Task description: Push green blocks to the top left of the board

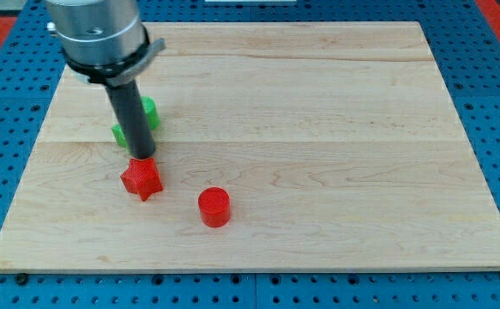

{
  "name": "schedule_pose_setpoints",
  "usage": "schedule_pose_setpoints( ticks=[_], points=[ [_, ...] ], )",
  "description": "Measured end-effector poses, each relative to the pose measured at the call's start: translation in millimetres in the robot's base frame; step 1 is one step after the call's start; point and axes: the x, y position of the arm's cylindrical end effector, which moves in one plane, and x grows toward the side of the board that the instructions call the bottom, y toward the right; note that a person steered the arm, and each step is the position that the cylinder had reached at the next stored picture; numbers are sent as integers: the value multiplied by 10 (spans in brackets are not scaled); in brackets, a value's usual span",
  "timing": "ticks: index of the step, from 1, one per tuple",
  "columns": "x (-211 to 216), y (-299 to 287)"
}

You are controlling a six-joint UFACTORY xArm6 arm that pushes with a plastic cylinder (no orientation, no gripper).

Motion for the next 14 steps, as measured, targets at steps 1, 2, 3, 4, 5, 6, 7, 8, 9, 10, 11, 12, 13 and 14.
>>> schedule_pose_setpoints(
  ticks=[1,2,3,4,5,6,7,8,9,10,11,12,13,14],
  points=[
    [-17,2],
    [-286,2],
    [-670,18],
    [-1013,38],
    [-1149,95],
    [-1215,143],
    [-1381,226],
    [-1507,226],
    [-1600,83],
    [-1583,31],
    [-1129,337],
    [-480,280],
    [-528,-223],
    [-835,-253]
  ],
)
